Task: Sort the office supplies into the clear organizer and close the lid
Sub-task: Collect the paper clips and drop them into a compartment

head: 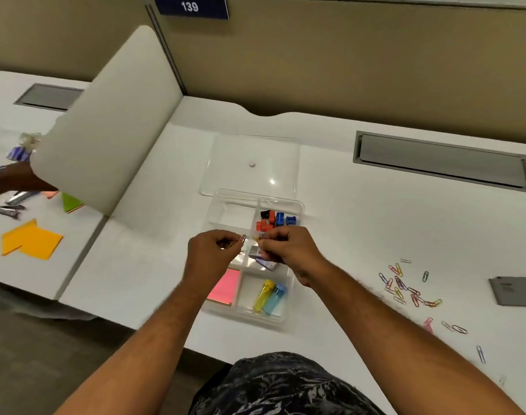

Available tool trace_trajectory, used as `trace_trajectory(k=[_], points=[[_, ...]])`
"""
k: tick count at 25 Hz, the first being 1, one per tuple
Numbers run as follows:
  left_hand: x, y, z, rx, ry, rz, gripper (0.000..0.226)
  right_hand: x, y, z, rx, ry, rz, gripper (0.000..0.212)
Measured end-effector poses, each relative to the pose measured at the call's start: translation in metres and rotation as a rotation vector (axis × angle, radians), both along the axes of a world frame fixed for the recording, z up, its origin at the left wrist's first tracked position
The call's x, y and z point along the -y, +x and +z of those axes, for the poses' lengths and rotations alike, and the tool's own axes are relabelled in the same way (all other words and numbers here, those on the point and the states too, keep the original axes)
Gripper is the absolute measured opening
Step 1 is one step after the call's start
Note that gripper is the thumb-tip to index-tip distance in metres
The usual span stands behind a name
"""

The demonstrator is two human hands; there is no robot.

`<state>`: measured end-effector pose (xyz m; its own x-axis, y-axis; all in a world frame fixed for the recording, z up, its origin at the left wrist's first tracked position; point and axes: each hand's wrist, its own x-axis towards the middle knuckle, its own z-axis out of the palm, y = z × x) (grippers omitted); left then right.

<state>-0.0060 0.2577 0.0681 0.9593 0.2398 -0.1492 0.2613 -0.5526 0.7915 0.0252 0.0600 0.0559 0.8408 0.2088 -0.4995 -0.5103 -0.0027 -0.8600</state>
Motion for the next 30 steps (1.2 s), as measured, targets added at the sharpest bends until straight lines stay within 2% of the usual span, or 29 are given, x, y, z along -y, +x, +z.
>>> trace_trajectory(k=[4,6,8,10,13,19,23,26,30], points=[[-0.046,0.029,-0.016,-0.085,0.048,0.016,0.002,-0.062,0.019,-0.022,0.192,-0.333,0.148,0.004],[-0.055,0.041,-0.025,-0.125,0.107,-0.032,0.011,-0.082,0.028,-0.031,0.327,-0.569,0.203,0.005],[-0.062,0.046,-0.035,-0.136,0.165,-0.115,0.026,-0.095,0.032,-0.034,0.375,-0.703,0.282,0.014],[-0.065,0.044,-0.042,-0.114,0.203,-0.183,0.033,-0.098,0.031,-0.035,0.350,-0.718,0.317,0.025],[-0.063,0.040,-0.043,-0.087,0.211,-0.194,0.029,-0.088,0.025,-0.031,0.329,-0.671,0.242,0.030],[-0.040,0.035,-0.037,-0.032,0.230,-0.198,0.022,-0.030,0.005,-0.017,0.301,-0.540,0.127,0.033],[0.014,0.027,-0.025,0.029,0.180,-0.296,0.019,0.026,-0.022,-0.015,0.288,-0.524,0.032,0.023],[0.083,0.010,-0.028,0.022,0.116,-0.491,0.021,0.088,-0.054,-0.022,0.284,-0.561,-0.066,0.016],[0.178,-0.023,-0.053,-0.018,0.054,-0.810,0.036,0.175,-0.093,-0.036,0.201,-0.631,-0.148,0.017]])
